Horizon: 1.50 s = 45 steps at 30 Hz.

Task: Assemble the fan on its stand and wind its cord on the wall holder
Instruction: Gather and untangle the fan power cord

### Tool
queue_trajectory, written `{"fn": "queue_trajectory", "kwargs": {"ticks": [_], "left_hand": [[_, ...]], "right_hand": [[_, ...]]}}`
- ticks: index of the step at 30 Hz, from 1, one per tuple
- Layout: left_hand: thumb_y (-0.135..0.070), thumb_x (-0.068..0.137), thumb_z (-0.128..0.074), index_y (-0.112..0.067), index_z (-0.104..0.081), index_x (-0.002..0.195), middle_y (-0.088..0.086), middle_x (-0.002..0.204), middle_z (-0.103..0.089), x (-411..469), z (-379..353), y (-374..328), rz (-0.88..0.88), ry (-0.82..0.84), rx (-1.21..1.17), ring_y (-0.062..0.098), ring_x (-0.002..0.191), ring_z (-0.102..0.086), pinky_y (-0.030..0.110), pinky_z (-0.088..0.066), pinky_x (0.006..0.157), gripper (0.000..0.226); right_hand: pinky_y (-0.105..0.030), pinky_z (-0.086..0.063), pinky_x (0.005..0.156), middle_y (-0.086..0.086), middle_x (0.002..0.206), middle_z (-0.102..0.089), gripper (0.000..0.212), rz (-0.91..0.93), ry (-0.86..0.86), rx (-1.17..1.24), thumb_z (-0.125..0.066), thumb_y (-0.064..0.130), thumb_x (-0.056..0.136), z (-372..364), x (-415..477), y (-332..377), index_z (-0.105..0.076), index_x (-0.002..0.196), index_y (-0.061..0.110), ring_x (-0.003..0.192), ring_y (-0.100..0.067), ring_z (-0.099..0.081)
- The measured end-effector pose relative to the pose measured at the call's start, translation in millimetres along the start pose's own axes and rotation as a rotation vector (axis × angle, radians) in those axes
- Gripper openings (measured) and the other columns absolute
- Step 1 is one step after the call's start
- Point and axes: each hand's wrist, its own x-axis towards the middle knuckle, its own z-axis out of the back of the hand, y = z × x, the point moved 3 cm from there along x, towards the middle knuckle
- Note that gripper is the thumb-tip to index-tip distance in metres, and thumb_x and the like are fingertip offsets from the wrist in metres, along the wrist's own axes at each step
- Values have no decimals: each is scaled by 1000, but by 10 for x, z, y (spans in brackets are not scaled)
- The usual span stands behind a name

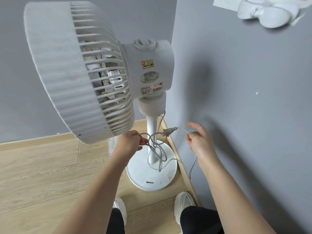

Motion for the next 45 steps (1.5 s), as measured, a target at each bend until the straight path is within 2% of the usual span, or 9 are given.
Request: {"fn": "queue_trajectory", "kwargs": {"ticks": [5,11,14,18,24,28,33,40,45], "left_hand": [[11,79,-29,-2,-51,66,14,61,-58,-1,41,7,51,-39,-73,29,75,-67,44,-54,83,29],[10,81,-22,-6,-45,64,12,46,-53,-87,-65,4,195,126,-467,34,69,-65,47,-55,72,33],[6,85,-23,-7,-46,67,12,60,-46,-87,-139,54,262,222,-654,30,52,-63,47,-58,60,32],[-4,93,-31,-7,-46,70,6,52,-40,-51,-200,124,358,313,-804,17,37,-46,18,-43,36,27],[15,61,-68,6,-60,67,16,53,-49,-43,-260,56,408,698,-877,17,37,-35,23,-41,33,13],[0,82,-42,-14,-36,63,-1,39,-29,28,-220,92,439,418,-617,11,26,-25,10,-22,33,24],[-3,88,-37,-7,-54,68,4,51,-40,-50,-139,100,312,126,-261,16,41,-37,21,-39,38,26],[1,83,-31,-6,-55,71,7,58,-38,-71,-38,67,203,80,8,18,44,-36,27,-41,48,28],[-9,91,-35,-11,-46,70,-2,39,-32,2,36,94,249,144,-229,10,32,-23,13,-17,34,25]], "right_hand": [[-21,-31,56,10,73,-48,27,-2,-98,89,-47,19,82,54,84,-50,-66,93,34,60,-5,-40],[-31,-51,63,-1,68,-66,35,-126,262,-402,-39,4,89,-132,-34,-204,-59,106,26,54,-14,-57],[-30,-54,65,-6,74,-65,39,-227,349,-320,-32,-3,90,-217,-101,-193,-67,102,9,56,-16,-58],[-26,-49,56,-9,81,-60,30,-347,451,-113,-37,1,95,-316,-193,-126,-65,107,-3,57,-17,-53],[-23,-32,53,-1,80,-50,12,-381,569,-60,-56,24,90,-474,-292,-86,-64,89,16,58,-11,-39],[-23,-29,53,9,63,-48,11,-293,543,57,-62,21,90,-428,-248,-76,-72,86,17,52,-9,-35],[-24,-35,57,8,64,-48,15,-257,564,-97,-65,27,87,-413,-250,-101,-70,77,17,57,-11,-39],[-30,-55,71,-2,84,-64,16,-242,424,-381,-56,20,84,-254,-165,-138,-68,74,17,77,-14,-64],[-25,-53,49,-12,74,-66,19,-341,442,-124,-46,5,94,-211,-197,-51,-55,78,6,51,-18,-61]]}}
